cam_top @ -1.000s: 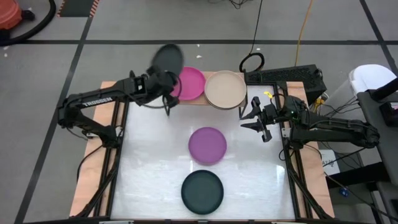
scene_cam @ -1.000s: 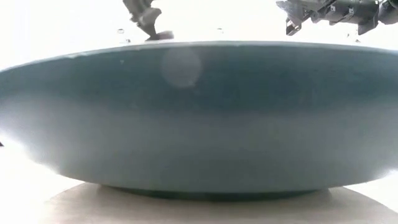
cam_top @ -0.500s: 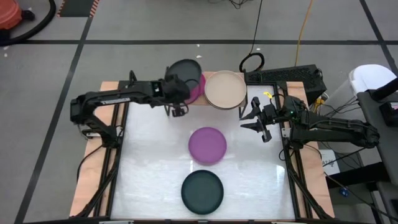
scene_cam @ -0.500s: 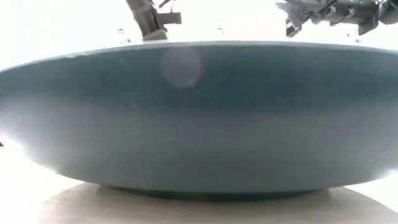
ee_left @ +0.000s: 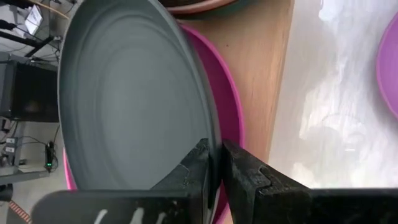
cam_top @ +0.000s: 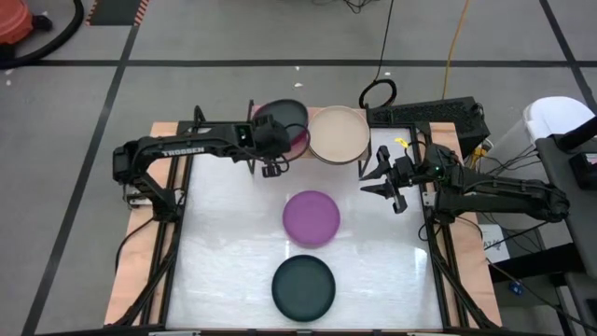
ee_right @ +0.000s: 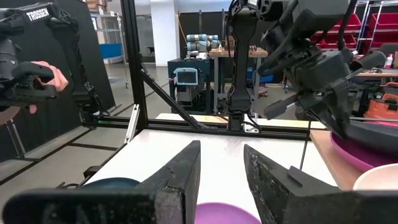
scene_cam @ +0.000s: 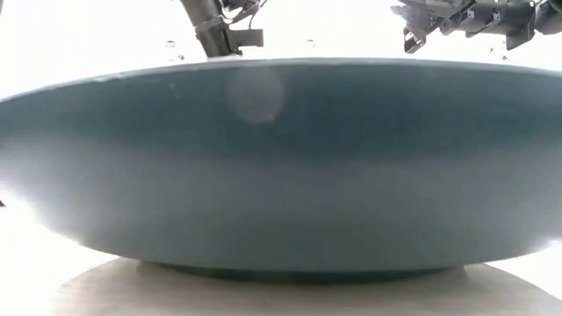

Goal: Place and stack plates onto a shelf
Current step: Stack the black plate on top of the pink plate on the shelf

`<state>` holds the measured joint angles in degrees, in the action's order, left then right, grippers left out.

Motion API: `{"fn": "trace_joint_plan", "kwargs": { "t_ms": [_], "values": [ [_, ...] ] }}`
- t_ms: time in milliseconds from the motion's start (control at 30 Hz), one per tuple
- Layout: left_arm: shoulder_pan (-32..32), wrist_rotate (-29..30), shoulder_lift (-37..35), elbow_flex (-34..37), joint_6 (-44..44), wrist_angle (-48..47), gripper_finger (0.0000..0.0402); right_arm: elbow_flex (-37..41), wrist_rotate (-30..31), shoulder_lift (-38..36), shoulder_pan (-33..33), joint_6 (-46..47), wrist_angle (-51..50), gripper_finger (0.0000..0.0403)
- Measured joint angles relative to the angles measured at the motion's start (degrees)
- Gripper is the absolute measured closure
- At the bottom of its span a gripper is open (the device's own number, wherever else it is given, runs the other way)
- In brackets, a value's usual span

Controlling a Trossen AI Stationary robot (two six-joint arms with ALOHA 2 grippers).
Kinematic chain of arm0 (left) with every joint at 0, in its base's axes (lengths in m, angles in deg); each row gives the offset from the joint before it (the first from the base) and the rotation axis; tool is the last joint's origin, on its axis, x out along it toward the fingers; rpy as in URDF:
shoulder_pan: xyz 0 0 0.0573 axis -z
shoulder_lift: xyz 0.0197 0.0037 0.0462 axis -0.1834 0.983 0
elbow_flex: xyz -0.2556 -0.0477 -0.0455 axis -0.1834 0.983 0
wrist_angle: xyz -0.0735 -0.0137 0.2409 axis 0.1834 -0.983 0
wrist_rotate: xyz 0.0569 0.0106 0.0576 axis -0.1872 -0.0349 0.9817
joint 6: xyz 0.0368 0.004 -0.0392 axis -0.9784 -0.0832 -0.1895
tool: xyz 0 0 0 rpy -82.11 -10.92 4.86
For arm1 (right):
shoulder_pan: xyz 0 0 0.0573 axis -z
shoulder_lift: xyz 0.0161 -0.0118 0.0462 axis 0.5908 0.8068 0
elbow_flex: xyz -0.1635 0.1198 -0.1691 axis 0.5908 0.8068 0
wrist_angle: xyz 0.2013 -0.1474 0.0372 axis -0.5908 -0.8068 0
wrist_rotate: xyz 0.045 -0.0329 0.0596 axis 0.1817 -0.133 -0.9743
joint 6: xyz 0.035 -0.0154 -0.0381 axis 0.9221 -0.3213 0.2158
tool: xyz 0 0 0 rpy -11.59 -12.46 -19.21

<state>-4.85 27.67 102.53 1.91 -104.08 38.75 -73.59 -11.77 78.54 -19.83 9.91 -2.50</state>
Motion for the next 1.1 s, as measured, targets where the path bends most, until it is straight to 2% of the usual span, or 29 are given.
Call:
{"fn": "trace_joint_plan", "kwargs": {
  "t_ms": [167,400,533,900,1100],
  "values": [
    [0.02,-0.02,-0.04,0.01,0.15,-0.27,0.0345,0.0,0.0,0.0,0.0,-0.2,-0.09,0.0298],
    [0.0,0.45,-0.07,0.02,1.64,-0.09,0.0271,0.0,0.0,0.0,0.0,-0.18,-0.59,0.0298],
    [0.55,0.77,-0.72,0.02,3.04,-0.22,0.0245,0.0,0.0,0.0,0.0,-0.18,-1.09,0.0298],
    [4.43,1.05,-11.18,0.0,8.27,0.65,0.024,0.0,0.0,0.0,0.0,0.19,-1.51,0.0298],
    [6.4,1.34,-13.34,-0.04,10.93,3.57,0.024,0.0,0.12,0.0,0.0,-0.67,-1.27,0.0298]
  ]
}}
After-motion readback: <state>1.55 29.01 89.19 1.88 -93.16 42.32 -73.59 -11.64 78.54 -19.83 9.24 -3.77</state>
